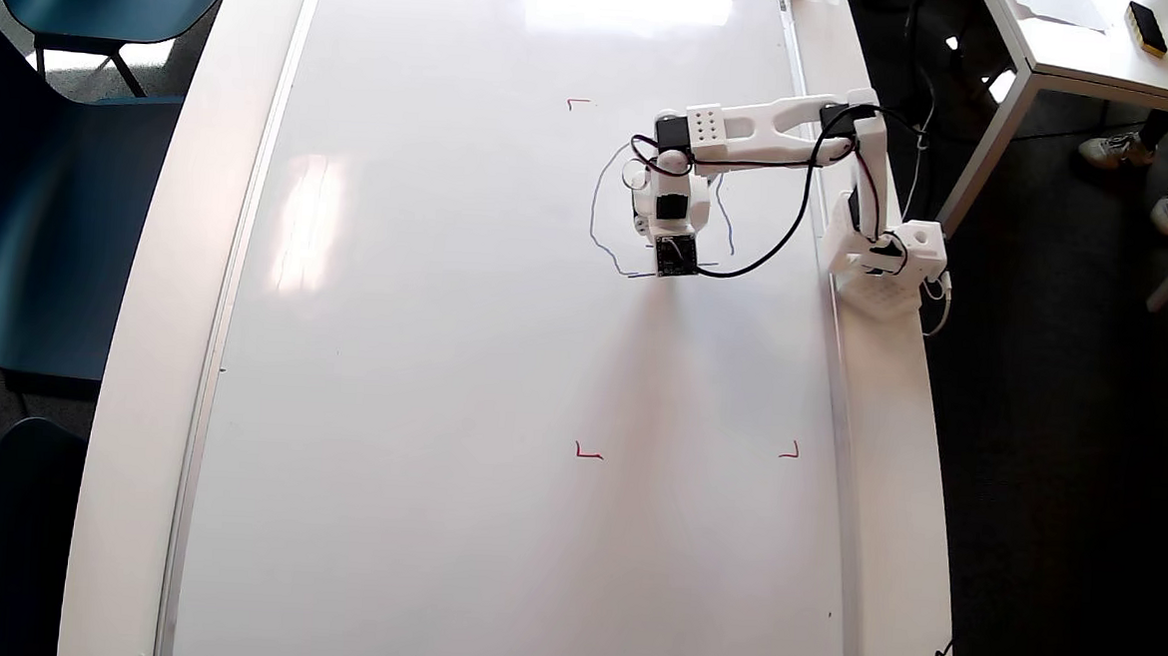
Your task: Draw on a whiteboard a robot head using a pen attached to the gripper
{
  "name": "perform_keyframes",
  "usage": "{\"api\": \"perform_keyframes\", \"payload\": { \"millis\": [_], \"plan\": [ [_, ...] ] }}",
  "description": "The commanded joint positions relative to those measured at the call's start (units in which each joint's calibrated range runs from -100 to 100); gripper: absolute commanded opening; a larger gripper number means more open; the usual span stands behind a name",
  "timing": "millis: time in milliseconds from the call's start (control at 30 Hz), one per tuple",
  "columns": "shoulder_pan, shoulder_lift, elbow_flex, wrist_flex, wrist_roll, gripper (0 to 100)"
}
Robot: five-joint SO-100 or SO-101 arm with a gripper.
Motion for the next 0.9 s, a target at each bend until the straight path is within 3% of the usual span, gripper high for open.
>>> {"api": "perform_keyframes", "payload": {
  "millis": [0,867],
  "plan": [
    [0.9,-3.2,3.1,0.1,0.3,2],
    [8.1,-5.6,3.8,0.2,2.4,2]
  ]
}}
